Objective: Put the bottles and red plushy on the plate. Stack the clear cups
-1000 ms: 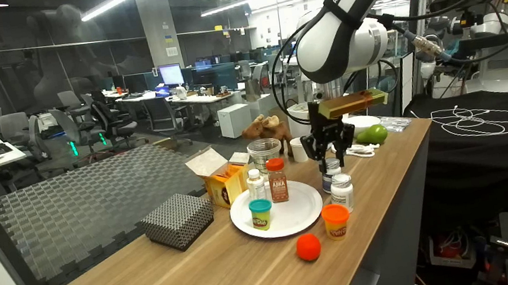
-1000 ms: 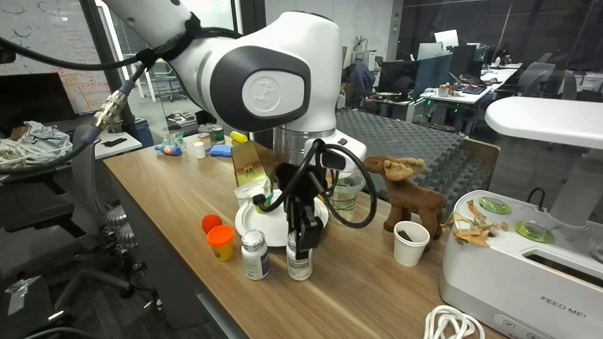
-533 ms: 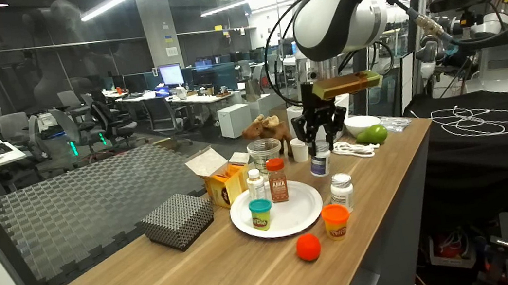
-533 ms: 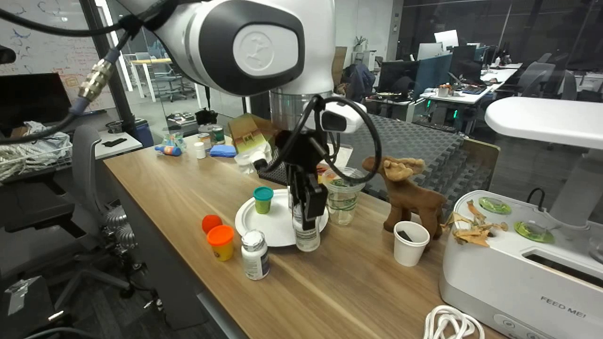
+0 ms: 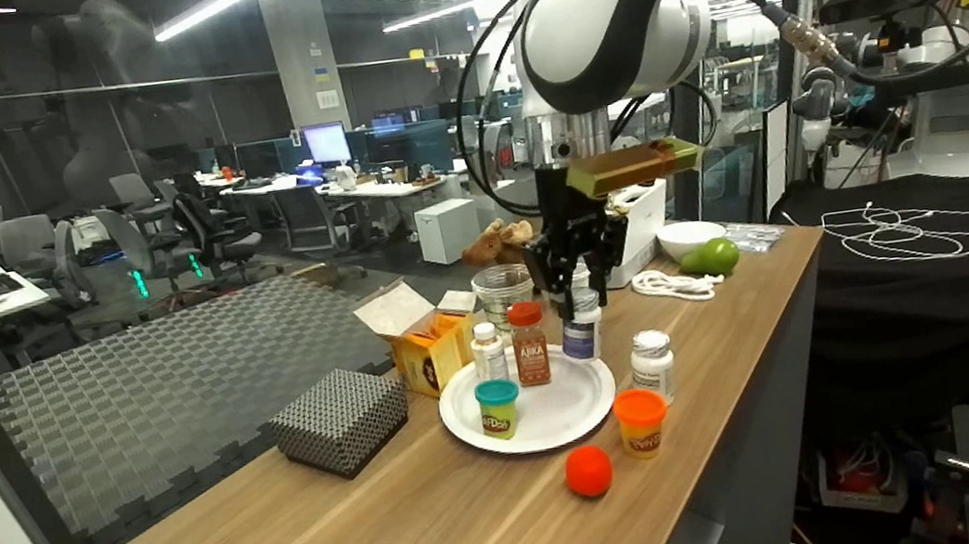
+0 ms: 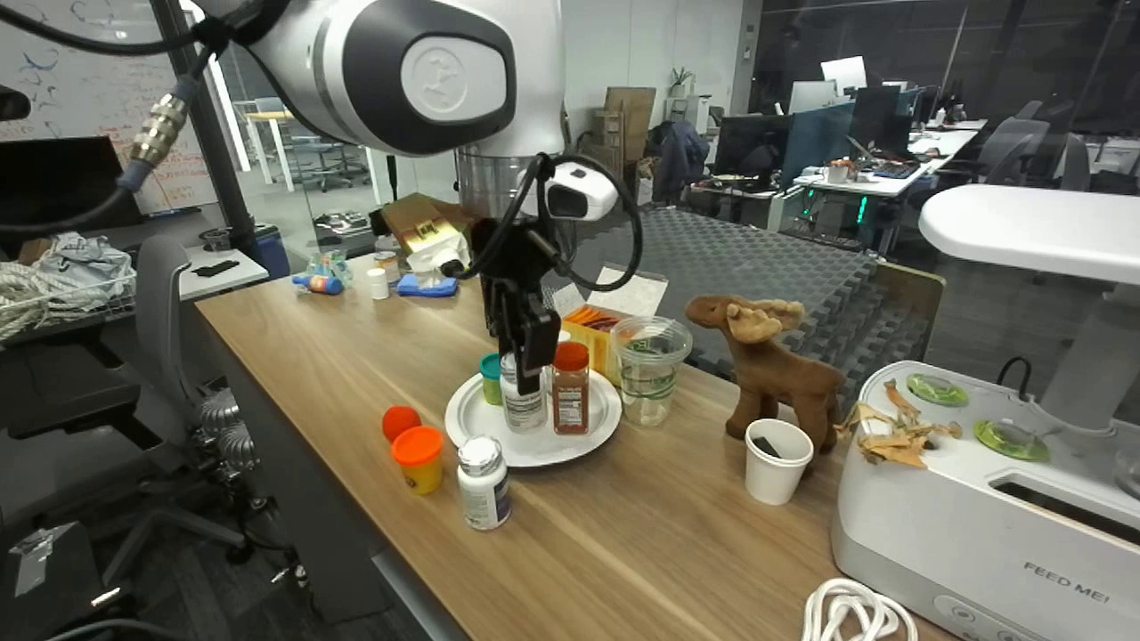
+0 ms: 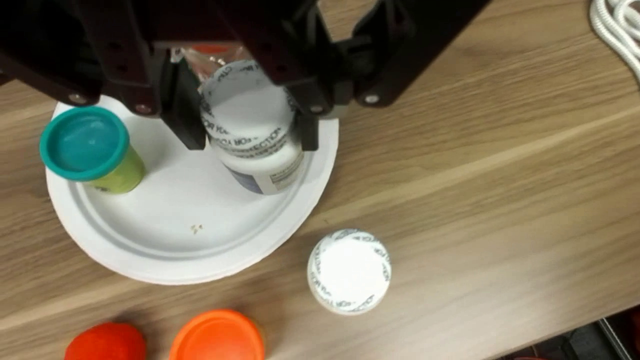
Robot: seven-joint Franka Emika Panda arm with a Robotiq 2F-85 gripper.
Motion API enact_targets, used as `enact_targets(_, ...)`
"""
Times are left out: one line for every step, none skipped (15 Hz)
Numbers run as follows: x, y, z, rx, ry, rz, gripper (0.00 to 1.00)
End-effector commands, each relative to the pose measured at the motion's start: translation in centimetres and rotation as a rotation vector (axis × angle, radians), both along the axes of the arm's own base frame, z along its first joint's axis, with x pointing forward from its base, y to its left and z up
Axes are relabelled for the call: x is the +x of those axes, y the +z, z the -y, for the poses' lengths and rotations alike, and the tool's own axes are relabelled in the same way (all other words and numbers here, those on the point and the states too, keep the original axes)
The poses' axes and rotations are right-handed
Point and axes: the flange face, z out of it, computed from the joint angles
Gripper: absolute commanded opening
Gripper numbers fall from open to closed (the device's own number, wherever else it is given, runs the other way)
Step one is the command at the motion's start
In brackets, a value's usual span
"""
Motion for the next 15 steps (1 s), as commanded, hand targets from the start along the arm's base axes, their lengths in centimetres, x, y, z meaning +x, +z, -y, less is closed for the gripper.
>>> enact_targets(1.2,-2.2,-1.6,-0.022,0.051,-0.050,0.25)
enact_targets(1.5,-3.0,-1.7,-0.029,0.057,-0.056,0.25)
enact_targets(1.9,-3.6,-1.6,-0.039,0.065,-0.047,0.25)
enact_targets(2.2,-4.1,-1.4,-0.048,0.069,-0.041,0.25)
enact_targets(2.6,-4.5,-1.2,-0.057,0.069,-0.030,0.25)
enact_targets(3.0,-4.5,-1.0,-0.066,0.068,-0.011,0.25)
enact_targets(3.4,-4.3,-0.7,-0.070,0.069,0.004,0.25)
enact_targets(3.6,-4.4,-0.2,-0.071,0.071,0.015,0.25)
enact_targets(3.8,-4.4,0.1,-0.073,0.067,0.027,0.25)
enact_targets(3.9,-4.5,0.4,-0.073,0.063,0.035,0.25)
enact_targets(4.1,-4.5,0.6,-0.075,0.060,0.046,0.25)
enact_targets(4.2,-4.5,0.8,-0.079,0.057,0.051,0.25)
enact_targets(4.2,-4.6,1.0,-0.083,0.055,0.051,0.25)
enact_targets(4.2,-4.7,1.2,-0.085,0.054,0.053,0.25)
enact_targets(4.1,-4.8,1.3,-0.083,0.056,0.051,0.25)
